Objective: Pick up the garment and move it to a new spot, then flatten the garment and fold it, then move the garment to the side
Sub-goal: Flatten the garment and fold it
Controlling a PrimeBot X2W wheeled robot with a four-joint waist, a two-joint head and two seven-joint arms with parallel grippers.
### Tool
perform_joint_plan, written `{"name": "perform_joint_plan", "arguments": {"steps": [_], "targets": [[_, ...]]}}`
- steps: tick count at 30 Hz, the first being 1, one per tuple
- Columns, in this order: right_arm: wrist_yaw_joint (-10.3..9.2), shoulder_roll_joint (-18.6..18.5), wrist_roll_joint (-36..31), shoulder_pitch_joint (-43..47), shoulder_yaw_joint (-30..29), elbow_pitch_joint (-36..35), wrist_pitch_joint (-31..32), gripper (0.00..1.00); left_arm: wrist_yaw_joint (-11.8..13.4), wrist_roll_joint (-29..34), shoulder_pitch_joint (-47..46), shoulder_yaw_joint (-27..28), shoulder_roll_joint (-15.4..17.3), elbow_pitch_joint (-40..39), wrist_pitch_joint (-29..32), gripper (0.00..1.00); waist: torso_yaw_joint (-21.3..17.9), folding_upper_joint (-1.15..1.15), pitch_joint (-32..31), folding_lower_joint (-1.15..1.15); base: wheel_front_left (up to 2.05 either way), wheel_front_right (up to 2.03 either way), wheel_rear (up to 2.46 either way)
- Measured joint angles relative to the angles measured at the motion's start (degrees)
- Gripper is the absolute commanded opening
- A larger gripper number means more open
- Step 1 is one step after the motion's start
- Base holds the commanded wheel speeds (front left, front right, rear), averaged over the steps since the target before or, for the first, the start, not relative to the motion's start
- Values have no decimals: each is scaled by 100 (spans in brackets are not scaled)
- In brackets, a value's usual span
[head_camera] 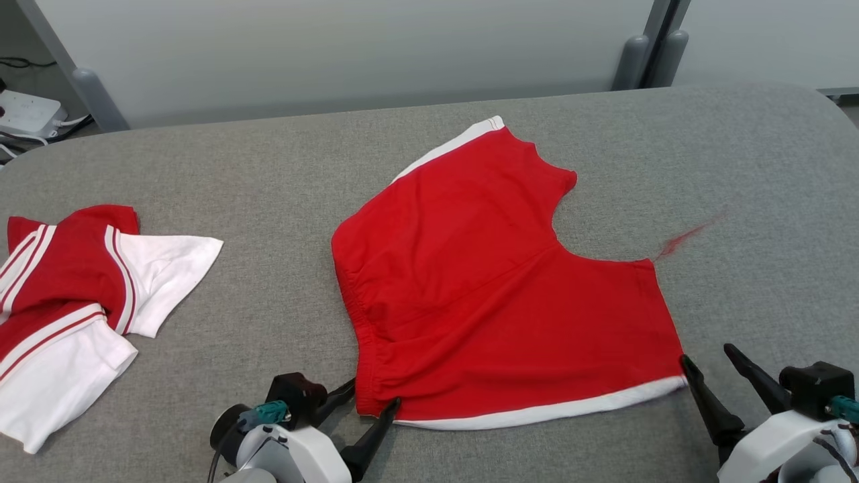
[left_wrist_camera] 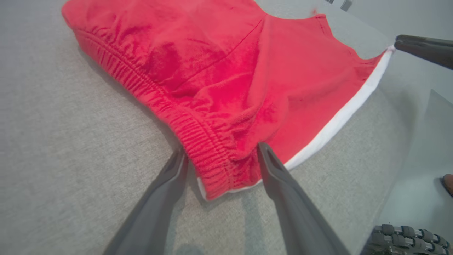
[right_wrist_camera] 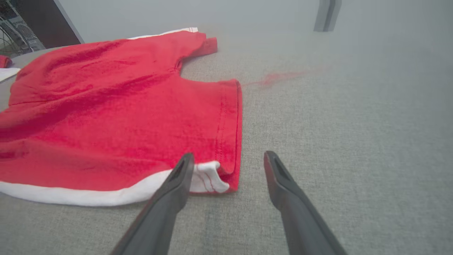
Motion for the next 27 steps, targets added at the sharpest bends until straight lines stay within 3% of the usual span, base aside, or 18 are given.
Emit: {"name": "perform_joint_plan", "arguments": {"steps": [6,11,14,20,27], "targets": [[0,185,-502,291,-481,-739,-1,100,180,-168,151,297,162,-409,0,100,13,0,-96,0,0,0,0],[0,400,-799,402,-725,-1304,-1,100,536,-256,358,976,377,-1216,0,100,86,0,-190,0,0,0,0],[0,570,-937,480,-850,-1552,-1,100,905,37,616,1690,370,-1790,-2,100,143,0,-253,0,0,0,0],[0,957,-1268,683,-1139,-1857,-1,100,1447,1015,1543,3266,1,-2575,-19,100,178,0,-372,0,0,0,0],[0,1276,-1586,1022,-1653,-2142,-1,100,1529,2180,2633,4432,-612,-2926,-19,100,145,0,-573,0,0,0,0]]}}
